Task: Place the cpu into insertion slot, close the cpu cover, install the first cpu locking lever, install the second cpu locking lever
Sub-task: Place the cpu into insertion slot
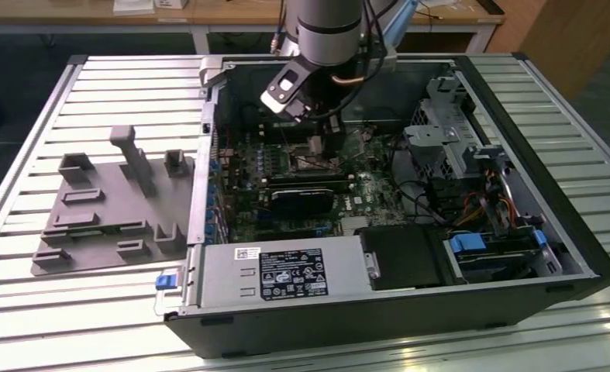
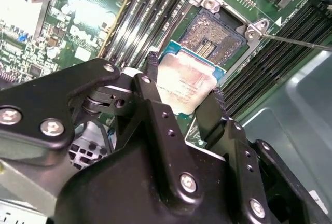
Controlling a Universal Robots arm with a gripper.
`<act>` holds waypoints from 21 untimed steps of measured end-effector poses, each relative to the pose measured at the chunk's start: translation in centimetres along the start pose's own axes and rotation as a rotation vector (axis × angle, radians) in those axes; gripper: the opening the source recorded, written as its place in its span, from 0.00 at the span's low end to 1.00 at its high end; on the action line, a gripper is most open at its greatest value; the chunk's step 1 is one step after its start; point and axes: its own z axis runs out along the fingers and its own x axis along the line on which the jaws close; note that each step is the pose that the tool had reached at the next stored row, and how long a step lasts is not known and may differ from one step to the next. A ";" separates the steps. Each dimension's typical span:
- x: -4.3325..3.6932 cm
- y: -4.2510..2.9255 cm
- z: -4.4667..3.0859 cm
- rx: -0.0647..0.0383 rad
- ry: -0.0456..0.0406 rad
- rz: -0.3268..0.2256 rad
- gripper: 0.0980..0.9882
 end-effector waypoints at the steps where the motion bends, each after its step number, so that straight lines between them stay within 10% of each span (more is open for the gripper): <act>1: 0.08 -0.06 0.09 0.000 -0.0002 0.003 0.49; 21: 0.85 -1.41 2.13 -0.001 -0.0003 0.002 0.49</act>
